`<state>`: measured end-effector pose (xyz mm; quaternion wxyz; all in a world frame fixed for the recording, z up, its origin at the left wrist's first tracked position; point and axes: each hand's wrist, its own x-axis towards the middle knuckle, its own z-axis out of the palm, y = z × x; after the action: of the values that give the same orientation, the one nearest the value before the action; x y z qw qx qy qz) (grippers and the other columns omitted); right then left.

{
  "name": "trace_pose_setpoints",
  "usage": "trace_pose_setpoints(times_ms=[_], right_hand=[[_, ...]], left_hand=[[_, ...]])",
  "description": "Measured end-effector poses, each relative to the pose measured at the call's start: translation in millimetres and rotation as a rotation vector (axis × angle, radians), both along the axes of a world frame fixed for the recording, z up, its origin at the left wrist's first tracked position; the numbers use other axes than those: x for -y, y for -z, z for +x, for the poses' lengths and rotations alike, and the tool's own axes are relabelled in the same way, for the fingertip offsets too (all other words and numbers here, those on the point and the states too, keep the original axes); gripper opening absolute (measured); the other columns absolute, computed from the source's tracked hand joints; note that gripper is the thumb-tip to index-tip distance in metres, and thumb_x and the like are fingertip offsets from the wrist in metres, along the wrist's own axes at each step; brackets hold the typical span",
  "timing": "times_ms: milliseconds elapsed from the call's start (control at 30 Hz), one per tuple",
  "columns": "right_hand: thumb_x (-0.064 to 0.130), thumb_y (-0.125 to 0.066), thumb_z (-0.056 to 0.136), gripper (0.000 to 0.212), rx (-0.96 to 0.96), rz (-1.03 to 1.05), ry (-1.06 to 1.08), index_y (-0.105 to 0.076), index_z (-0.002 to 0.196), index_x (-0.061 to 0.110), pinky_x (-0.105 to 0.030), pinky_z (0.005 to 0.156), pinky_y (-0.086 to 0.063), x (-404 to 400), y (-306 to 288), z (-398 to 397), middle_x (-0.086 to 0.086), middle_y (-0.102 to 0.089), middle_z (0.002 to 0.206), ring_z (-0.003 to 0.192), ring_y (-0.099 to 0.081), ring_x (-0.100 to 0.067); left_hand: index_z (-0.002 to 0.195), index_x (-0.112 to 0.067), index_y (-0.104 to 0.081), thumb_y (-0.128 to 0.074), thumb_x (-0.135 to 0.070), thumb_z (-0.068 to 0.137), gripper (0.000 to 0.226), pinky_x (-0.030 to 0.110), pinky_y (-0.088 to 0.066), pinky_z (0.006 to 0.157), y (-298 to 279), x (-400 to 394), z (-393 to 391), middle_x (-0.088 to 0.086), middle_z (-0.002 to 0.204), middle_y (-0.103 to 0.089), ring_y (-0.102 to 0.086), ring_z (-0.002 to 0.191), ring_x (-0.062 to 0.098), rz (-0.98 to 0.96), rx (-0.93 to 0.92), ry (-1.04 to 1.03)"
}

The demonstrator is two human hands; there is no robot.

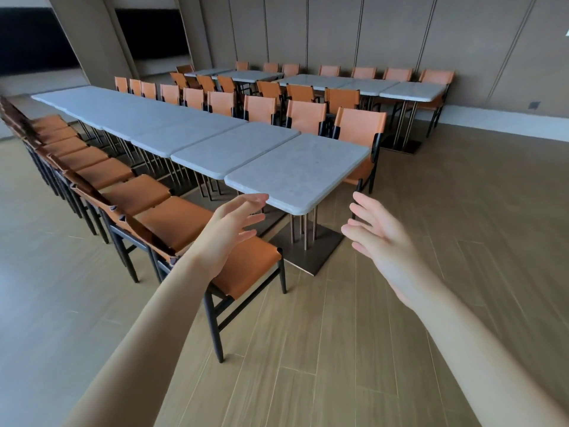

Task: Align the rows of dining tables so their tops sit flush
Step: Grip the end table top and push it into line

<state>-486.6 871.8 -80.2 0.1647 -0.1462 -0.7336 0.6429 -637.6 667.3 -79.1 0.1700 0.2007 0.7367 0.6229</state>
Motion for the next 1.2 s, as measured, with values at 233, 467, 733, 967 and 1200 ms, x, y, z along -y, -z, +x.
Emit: trace_pose_setpoints(times_ms=[233,467,733,967,1200], right_hand=[[0.018,-0.062,0.097,0.05,0.036,0.029,0.034,-0.051,0.145,0.032,-0.044,0.117,-0.04,-73,7,-86,0.011,-0.051,0.149,0.131,-0.052,-0.003],[0.017,-0.061,0.098,0.046,0.062,0.033,0.028,-0.055,0.141,0.031,-0.041,0.113,-0.044,-158,20,-166,0.012,-0.055,0.144,0.128,-0.054,-0.003],[0.016,-0.061,0.098,0.038,0.077,0.041,-0.02,-0.061,0.134,0.029,-0.038,0.106,-0.05,-300,27,-270,0.012,-0.06,0.136,0.123,-0.056,0.002],[0.013,-0.062,0.098,0.038,0.138,0.024,-0.128,-0.061,0.134,0.025,-0.034,0.103,-0.05,-383,47,-365,0.008,-0.06,0.137,0.123,-0.056,-0.001],[0.01,-0.061,0.098,0.039,0.214,-0.009,-0.241,-0.06,0.135,0.022,-0.04,0.112,-0.044,-427,76,-456,0.004,-0.057,0.141,0.124,-0.055,-0.006]], left_hand=[[0.121,-0.035,-0.067,-0.053,-0.04,0.1,0.025,0.036,-0.046,0.106,14,-91,-98,-0.02,0.128,-0.063,-0.06,0.12,0.007,-0.048,0.06,0.038],[0.121,-0.035,-0.068,-0.051,-0.037,0.101,0.026,0.034,-0.046,0.103,38,-181,-175,-0.018,0.13,-0.063,-0.062,0.118,0.006,-0.079,0.107,0.037],[0.13,-0.025,-0.063,-0.048,-0.032,0.104,0.031,0.039,-0.042,0.111,66,-312,-277,-0.006,0.137,-0.057,-0.055,0.128,0.017,-0.11,0.163,-0.072],[0.123,-0.028,-0.063,-0.053,-0.035,0.102,0.024,0.033,-0.04,0.1,99,-383,-347,-0.008,0.131,-0.057,-0.05,0.128,0.018,-0.151,0.247,-0.197],[0.125,-0.026,-0.064,-0.059,-0.038,0.099,0.03,0.033,-0.039,0.093,126,-404,-414,-0.007,0.13,-0.058,-0.05,0.122,0.017,-0.19,0.313,-0.385]])
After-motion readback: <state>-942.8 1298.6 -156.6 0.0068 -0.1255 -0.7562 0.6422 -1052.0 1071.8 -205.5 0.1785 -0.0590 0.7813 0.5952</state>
